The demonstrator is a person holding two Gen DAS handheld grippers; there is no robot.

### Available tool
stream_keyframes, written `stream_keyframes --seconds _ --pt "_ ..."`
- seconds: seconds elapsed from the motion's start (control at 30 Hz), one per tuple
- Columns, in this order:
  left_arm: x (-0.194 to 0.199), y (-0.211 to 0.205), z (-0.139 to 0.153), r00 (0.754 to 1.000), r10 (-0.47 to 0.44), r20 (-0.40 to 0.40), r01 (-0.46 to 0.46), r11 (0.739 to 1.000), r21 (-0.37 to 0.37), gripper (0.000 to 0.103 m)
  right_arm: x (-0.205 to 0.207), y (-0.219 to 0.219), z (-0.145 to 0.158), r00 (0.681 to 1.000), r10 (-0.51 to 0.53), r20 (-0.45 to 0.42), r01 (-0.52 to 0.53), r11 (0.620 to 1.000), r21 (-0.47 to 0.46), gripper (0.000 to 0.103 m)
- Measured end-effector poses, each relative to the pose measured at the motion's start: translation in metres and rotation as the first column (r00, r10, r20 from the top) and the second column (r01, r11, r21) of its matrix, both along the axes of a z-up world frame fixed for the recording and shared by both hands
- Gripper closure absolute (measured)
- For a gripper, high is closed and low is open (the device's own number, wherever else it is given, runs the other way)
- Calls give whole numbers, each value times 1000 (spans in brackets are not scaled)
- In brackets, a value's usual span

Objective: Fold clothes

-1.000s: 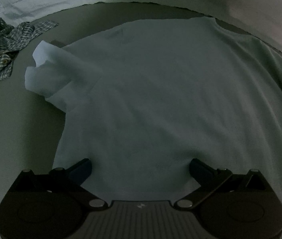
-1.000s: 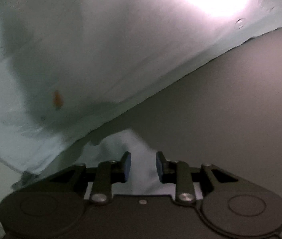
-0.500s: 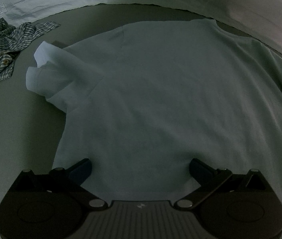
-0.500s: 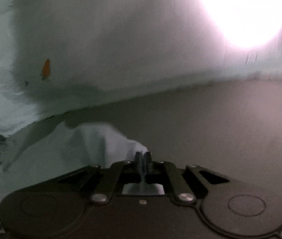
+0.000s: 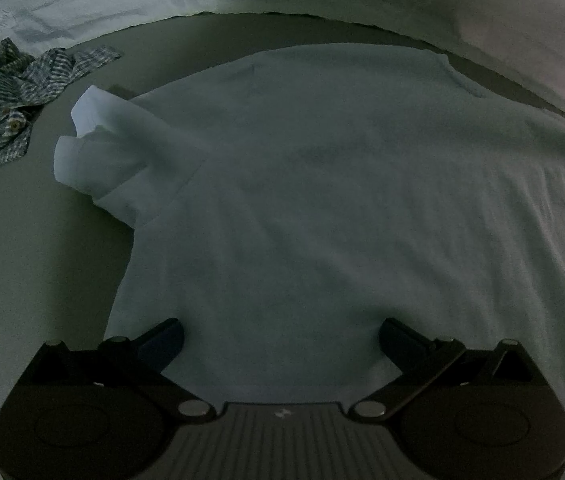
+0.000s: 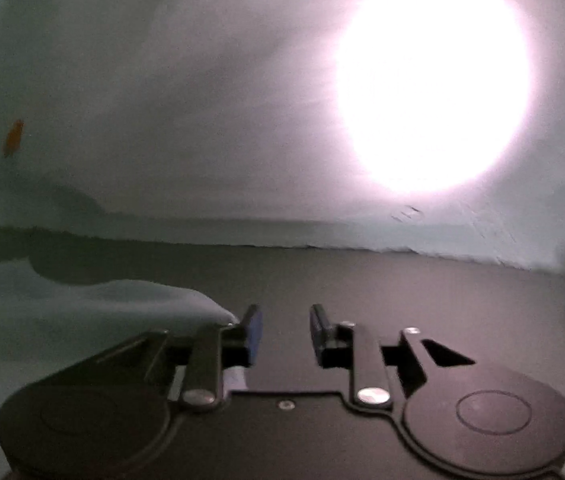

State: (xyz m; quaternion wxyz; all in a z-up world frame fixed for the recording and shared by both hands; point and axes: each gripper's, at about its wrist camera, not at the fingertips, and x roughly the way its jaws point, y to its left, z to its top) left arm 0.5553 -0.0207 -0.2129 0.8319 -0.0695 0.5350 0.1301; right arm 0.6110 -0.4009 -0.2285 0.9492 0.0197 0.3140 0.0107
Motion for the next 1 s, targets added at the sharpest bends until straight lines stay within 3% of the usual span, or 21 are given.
stream_keyframes --seconds 0.1,0.23,0.4,0.53,0.6,0.73,0.8,0.83,0.97,1.0 --pt "0 -3 1 1000 9 7 -9 1000 3 0 -45 -22 -2 997 -59 -49 65 991 115 75" --pt "-2 -5 1 1000 14 20 -15 1000 7 0 -118 -37 -15 981 -144 -130 168 967 194 75" --pt "-7 -6 1 999 19 46 -20 1000 17 0 -195 -59 -27 950 -224 -217 296 866 402 71" --pt "-9 -7 1 998 24 60 -25 999 21 0 -214 -61 -27 951 -229 -207 303 821 484 68" --pt "-9 -7 1 998 26 61 -27 999 20 0 -210 -57 -25 957 -215 -196 285 826 486 66" --pt "-8 -6 2 998 27 65 -28 999 21 0 -197 -43 -24 972 -125 -197 201 876 439 68" --pt "-8 -6 2 997 26 69 -28 999 23 0 -193 -36 -26 970 -89 -226 175 902 395 82" --pt "-8 -6 1 997 27 71 -28 999 23 0 -194 -35 -25 974 -77 -214 158 906 392 99" --pt "-8 -5 2 997 28 68 -29 999 21 0 -192 -47 -2 993 -80 -85 104 933 343 99" --pt "-7 -4 2 997 29 65 -30 999 20 0 -188 -54 6 995 -88 -54 100 953 285 99"
